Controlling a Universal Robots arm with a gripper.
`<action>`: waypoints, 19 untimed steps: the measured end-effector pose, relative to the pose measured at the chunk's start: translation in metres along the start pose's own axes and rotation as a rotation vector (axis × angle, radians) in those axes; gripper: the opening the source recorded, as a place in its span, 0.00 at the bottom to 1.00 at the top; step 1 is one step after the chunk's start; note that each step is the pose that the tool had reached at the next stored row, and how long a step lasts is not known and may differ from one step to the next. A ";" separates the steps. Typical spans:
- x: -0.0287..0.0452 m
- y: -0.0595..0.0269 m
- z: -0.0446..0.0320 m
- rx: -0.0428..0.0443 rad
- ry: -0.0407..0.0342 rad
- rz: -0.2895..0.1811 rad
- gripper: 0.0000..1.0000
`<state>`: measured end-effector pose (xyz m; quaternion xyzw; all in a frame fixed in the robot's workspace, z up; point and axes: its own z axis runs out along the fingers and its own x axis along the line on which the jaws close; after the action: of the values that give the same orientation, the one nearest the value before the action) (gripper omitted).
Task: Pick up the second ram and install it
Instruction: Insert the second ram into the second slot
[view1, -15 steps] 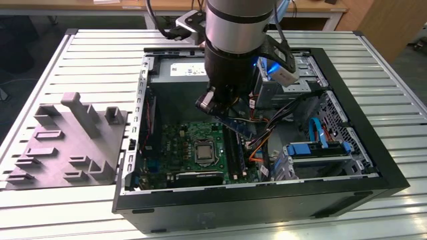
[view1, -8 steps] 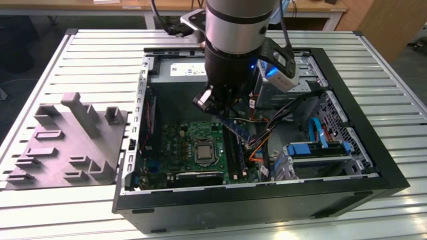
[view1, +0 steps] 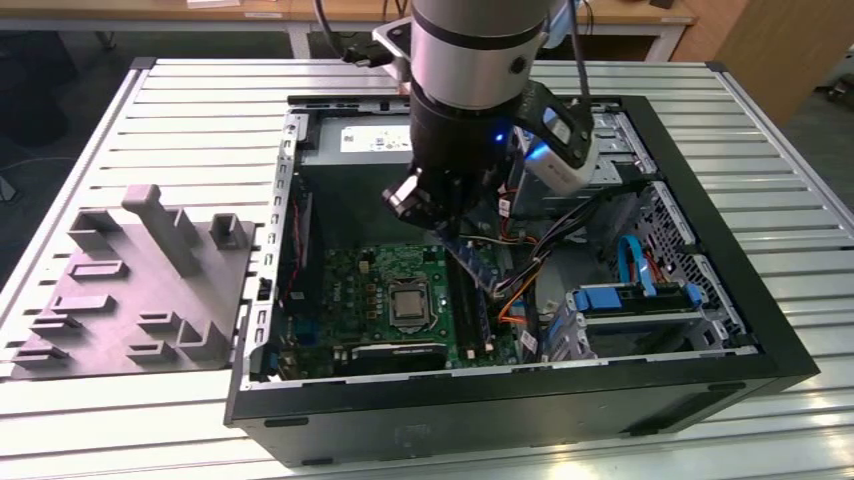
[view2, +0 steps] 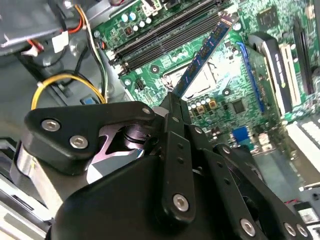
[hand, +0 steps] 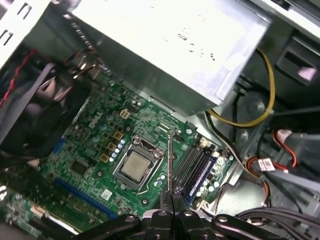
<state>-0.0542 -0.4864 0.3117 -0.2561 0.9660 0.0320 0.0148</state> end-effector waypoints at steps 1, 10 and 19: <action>0.0000 0.0000 0.0001 0.0008 -0.0010 0.018 0.12; 0.0001 -0.0001 0.0012 0.0082 -0.0100 0.182 0.12; 0.0001 -0.0001 0.0023 0.0156 -0.0188 0.345 0.12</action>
<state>-0.0542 -0.4864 0.3094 -0.0863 0.9956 0.0290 0.0201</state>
